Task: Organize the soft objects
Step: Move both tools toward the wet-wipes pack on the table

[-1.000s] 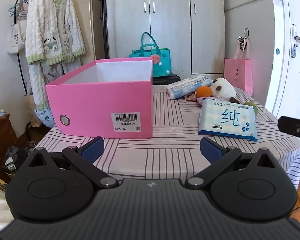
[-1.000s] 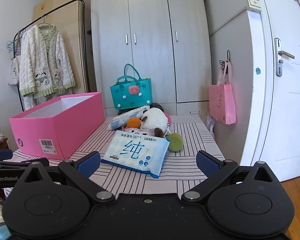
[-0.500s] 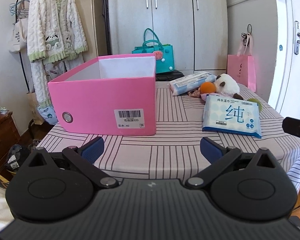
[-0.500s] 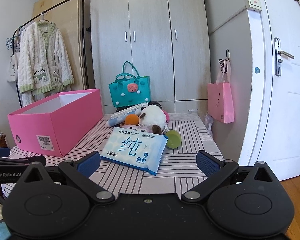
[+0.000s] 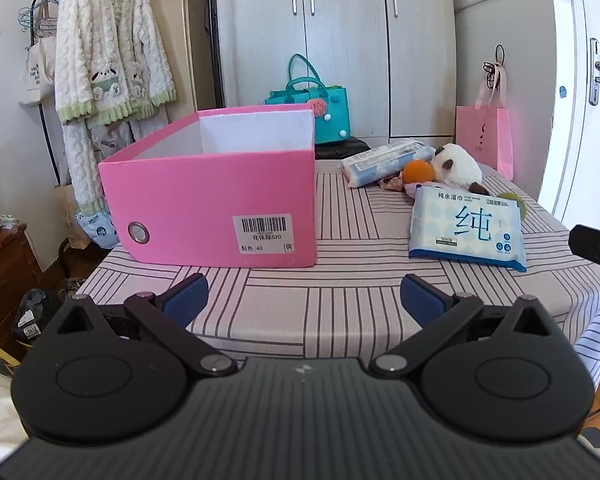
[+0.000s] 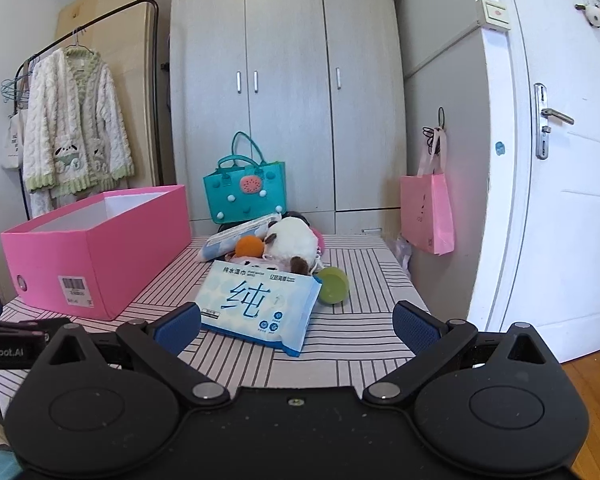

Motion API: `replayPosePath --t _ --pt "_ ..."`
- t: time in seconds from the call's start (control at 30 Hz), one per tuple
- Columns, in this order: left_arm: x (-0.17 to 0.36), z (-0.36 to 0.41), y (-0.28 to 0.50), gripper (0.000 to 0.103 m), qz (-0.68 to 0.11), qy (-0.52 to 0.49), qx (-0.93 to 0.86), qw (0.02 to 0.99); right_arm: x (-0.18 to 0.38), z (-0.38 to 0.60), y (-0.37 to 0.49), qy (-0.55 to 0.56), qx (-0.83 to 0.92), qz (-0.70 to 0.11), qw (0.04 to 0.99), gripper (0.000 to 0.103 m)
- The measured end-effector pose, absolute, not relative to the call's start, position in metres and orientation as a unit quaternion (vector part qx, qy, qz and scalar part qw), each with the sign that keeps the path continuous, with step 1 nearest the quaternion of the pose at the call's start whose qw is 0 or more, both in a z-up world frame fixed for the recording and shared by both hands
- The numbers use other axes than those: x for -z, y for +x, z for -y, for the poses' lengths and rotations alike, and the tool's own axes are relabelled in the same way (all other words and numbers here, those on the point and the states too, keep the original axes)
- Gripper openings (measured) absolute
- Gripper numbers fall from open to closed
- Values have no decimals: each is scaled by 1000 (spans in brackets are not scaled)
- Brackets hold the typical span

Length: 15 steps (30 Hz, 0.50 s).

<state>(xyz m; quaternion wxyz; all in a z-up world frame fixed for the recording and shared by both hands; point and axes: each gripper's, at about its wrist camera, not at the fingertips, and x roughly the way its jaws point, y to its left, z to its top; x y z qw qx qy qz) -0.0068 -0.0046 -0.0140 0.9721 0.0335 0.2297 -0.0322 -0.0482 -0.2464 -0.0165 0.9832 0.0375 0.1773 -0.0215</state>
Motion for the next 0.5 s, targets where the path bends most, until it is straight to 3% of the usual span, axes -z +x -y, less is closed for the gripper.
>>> replayPosePath --t 0.5 --pt "15 3 -5 103 -233 37 30 971 20 244 -47 37 19 -180 983 103"
